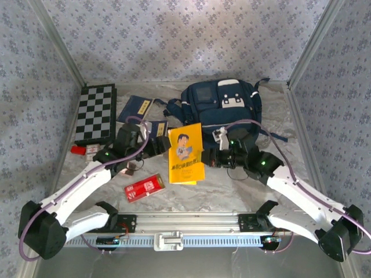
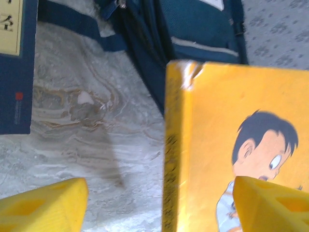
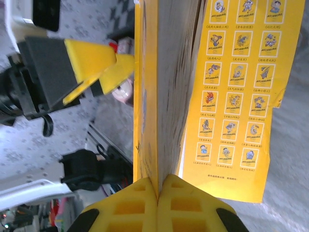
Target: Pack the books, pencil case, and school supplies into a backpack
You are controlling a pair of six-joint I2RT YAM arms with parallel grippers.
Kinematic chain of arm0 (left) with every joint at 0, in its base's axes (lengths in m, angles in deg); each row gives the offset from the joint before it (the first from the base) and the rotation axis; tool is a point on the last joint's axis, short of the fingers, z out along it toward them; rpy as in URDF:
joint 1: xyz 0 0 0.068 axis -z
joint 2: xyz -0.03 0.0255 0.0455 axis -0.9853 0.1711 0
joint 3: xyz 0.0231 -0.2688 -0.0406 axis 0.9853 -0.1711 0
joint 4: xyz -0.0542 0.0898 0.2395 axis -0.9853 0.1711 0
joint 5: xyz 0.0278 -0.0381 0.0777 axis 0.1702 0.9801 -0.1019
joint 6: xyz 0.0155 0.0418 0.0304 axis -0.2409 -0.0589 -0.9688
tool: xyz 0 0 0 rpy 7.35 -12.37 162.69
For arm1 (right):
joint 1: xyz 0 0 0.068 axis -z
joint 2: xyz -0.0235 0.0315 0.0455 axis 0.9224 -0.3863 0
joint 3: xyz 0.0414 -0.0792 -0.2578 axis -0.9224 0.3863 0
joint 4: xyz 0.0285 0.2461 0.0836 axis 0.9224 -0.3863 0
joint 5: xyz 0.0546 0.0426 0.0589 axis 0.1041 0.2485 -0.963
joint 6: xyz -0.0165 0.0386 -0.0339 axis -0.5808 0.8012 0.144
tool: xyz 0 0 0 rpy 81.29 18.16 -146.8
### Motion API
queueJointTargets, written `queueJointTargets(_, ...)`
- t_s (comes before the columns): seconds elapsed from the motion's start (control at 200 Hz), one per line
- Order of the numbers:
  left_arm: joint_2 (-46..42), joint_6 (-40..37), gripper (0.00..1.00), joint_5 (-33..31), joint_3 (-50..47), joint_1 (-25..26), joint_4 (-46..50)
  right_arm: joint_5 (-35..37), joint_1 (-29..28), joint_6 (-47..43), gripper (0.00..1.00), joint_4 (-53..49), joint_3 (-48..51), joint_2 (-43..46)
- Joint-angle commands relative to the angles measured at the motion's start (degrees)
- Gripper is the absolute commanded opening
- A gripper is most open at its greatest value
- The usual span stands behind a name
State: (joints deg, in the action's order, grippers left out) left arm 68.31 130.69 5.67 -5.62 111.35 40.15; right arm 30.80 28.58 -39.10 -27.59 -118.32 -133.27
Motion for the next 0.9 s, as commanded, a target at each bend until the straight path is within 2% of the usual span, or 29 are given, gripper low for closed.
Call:
queueJointTargets(0.0,-0.8,-1.4,0.82,10.2,2.2,-2.8,-1.0,-5.5,3.4,-1.9,0.0,4.3,-5.0,-1.9)
queueJointTargets(0.205,0.6,2.5,0.86,20.2,1.5,-4.0,-12.8,-12.2,10.4,-1.2,0.0,8.6,-8.9,-5.5)
queueJointTargets(0.375,2.9,1.9,0.85,19.8,1.8,-4.0,-14.3,-15.7,13.1,1.7,0.0,14.7,-10.5,-8.1)
queueJointTargets(0.485,6.3,4.3,0.84,22.9,2.5,-4.0,-18.5,-16.7,13.2,2.2,0.0,16.6,-11.6,-9.8)
queueJointTargets(0.52,7.0,5.4,0.8,23.8,2.6,-4.0,-20.2,-17.0,13.3,2.3,0.0,17.4,-11.6,-10.3)
queueJointTargets(0.58,7.6,6.4,0.69,24.5,2.6,-3.9,-22.4,-16.6,13.5,2.5,0.0,17.7,-11.8,-11.1)
queueJointTargets(0.65,7.2,7.2,0.65,24.8,2.6,-3.9,-25.2,-16.9,13.8,2.3,0.0,17.6,-12.4,-12.4)
queueJointTargets(0.805,7.2,7.9,0.43,25.1,3.8,-3.5,-27.2,-17.2,14.2,1.3,0.0,17.2,-11.9,-13.7)
queueJointTargets(0.894,7.7,9.0,0.36,25.1,3.9,-3.2,-28.9,-17.4,14.8,0.6,0.0,17.0,-11.5,-14.0)
